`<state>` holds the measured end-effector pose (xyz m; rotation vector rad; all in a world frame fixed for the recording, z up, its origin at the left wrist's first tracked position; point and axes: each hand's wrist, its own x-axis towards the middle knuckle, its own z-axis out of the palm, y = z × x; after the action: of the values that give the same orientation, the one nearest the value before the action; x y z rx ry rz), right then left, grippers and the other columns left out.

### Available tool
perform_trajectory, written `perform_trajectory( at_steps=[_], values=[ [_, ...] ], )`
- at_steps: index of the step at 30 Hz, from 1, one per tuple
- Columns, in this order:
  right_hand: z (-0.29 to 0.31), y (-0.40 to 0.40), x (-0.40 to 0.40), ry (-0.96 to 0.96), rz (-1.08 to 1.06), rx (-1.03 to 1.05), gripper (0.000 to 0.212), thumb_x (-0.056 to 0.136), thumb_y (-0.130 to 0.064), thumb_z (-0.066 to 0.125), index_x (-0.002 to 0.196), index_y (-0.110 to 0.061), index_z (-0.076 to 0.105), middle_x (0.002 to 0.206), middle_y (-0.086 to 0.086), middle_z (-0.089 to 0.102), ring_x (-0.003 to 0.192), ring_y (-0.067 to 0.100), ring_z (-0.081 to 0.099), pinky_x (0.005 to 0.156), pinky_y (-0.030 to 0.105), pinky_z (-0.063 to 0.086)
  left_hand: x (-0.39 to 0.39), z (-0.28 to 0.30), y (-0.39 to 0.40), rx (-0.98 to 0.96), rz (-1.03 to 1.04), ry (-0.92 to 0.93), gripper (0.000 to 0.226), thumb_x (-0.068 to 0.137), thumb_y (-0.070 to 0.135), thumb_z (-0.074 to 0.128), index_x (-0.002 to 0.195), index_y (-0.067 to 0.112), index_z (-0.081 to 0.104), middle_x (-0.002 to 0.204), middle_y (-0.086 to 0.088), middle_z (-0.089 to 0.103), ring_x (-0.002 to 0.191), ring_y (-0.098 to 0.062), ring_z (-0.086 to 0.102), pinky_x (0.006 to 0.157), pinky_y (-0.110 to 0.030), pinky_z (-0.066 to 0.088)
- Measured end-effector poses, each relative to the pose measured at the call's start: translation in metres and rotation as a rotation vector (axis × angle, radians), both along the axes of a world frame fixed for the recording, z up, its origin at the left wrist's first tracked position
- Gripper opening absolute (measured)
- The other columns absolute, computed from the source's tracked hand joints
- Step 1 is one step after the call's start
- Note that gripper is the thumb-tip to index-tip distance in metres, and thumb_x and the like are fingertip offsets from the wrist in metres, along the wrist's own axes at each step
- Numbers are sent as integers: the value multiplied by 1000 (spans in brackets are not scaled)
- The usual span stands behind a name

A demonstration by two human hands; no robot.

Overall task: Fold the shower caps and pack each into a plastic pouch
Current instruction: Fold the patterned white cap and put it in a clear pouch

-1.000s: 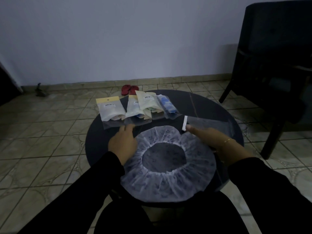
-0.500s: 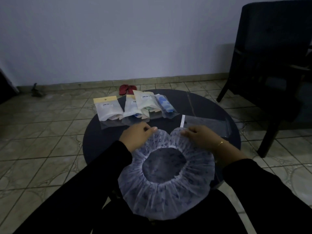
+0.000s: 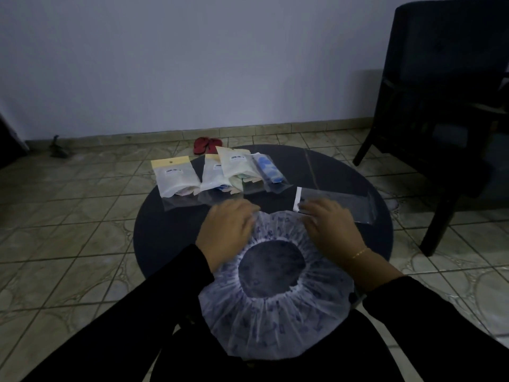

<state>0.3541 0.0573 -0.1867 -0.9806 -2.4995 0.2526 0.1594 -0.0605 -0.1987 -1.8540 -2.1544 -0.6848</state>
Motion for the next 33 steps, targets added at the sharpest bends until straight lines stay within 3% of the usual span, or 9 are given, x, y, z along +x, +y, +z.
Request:
perform_trajectory(
  at_steps=[4, 8, 12, 16, 19, 23, 26, 29, 33],
  values=[
    [-13, -3, 2, -425, 252, -115, 48, 100, -43, 27, 147, -29, 26, 156, -11, 17, 145, 11, 8, 112, 38, 13, 10, -18, -7, -540, -90, -42, 55, 100, 51, 19, 151, 31, 12, 160, 7, 5, 146, -14, 1, 117, -35, 6],
    [-29, 1, 5, -566, 213, -218, 56, 99, -52, 18, 150, -33, 5, 158, -13, -4, 145, 13, -10, 116, 44, -2, 10, -21, -10, -682, -53, -52, 60, 97, 56, 15, 150, 35, -4, 159, 9, -10, 145, -11, -11, 118, -36, -4],
    [-25, 4, 6, -384, 159, -272, 59, 94, -53, 38, 147, -30, 24, 159, -1, 7, 146, 19, -1, 117, 39, 4, 10, -15, -12, -667, 52, -19, 62, 96, 61, 20, 151, 36, 8, 160, 9, 3, 146, -13, 3, 117, -39, 7],
    [-6, 12, 19, -33, 110, -453, 40, 89, -33, 61, 126, -17, 58, 130, 4, 55, 123, 21, 49, 101, 30, 37, 9, 0, -20, -692, 264, 222, 68, 89, 70, 22, 148, 36, 17, 150, -3, 32, 130, -24, 40, 106, -43, 23],
    [11, 14, 25, -24, -36, -650, 41, 90, -37, 58, 120, -9, 62, 119, 6, 63, 104, 19, 59, 85, 27, 42, 11, 19, -21, -900, 334, 317, 78, 85, 76, 16, 150, 33, 12, 150, -8, 32, 128, -25, 42, 107, -46, 18],
    [18, 14, 22, -78, -128, -698, 59, 90, -48, 53, 103, 9, 65, 101, 24, 66, 91, 32, 63, 78, 35, 49, 11, 29, -22, -1001, 365, 308, 90, 80, 83, 18, 147, 24, 28, 143, 3, 46, 127, -20, 45, 105, -42, 22],
    [11, 13, 16, -99, -132, -672, 57, 89, -45, 56, 102, 9, 66, 95, 25, 67, 80, 29, 60, 72, 33, 45, 14, 32, -22, -983, 377, 255, 81, 73, 88, 23, 103, 24, 63, 100, 7, 64, 97, -15, 59, 84, -33, 38],
    [6, 9, 12, -17, -102, -651, 43, 90, -35, 58, 96, 6, 67, 88, 25, 65, 74, 24, 54, 68, 31, 41, 10, 37, -18, -809, 374, 109, 71, 75, 86, 27, 62, 21, 52, 69, 4, 54, 73, -14, 55, 71, -31, 40],
    [4, 5, 8, 43, -18, -625, 28, 92, -33, 56, 92, -7, 66, 83, 11, 65, 78, 21, 58, 73, 33, 46, -10, 20, -8, -277, 343, -289, 56, 90, 64, 38, 55, 20, 40, 54, 3, 40, 53, -17, 44, 51, -30, 29]
  ],
)
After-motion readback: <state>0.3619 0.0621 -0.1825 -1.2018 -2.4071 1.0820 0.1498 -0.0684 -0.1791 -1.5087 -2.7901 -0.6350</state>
